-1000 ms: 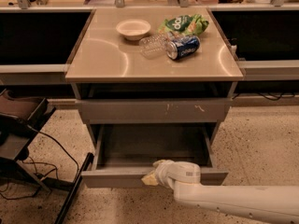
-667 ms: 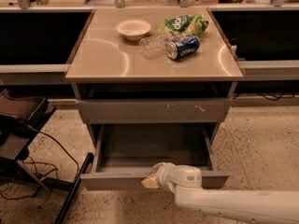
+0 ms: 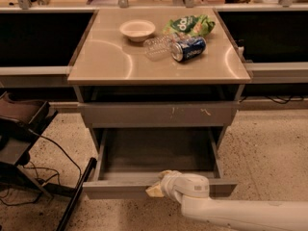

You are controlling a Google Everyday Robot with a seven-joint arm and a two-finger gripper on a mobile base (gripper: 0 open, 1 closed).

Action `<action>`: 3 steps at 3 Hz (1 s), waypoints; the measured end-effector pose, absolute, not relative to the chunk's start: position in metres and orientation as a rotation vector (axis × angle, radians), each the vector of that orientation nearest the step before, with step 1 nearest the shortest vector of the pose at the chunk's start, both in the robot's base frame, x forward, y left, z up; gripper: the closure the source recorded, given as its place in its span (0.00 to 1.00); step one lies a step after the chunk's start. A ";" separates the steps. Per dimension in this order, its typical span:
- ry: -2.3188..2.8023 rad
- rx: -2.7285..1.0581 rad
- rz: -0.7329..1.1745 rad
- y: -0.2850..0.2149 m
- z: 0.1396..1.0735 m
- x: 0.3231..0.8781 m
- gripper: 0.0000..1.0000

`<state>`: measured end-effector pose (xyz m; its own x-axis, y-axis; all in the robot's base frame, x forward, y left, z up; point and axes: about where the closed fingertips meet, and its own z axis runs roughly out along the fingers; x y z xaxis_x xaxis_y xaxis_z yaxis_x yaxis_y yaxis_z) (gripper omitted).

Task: Open middle drawer

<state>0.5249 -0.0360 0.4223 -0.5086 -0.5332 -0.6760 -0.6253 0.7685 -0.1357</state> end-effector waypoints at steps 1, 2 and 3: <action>2.227 -0.860 0.162 -0.036 0.425 0.525 1.00; 2.224 -0.856 0.171 -0.037 0.421 0.514 1.00; 2.224 -0.856 0.171 -0.036 0.425 0.514 1.00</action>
Offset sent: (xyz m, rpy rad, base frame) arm -0.2552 -0.0391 -0.0967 0.1860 -0.0136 0.0155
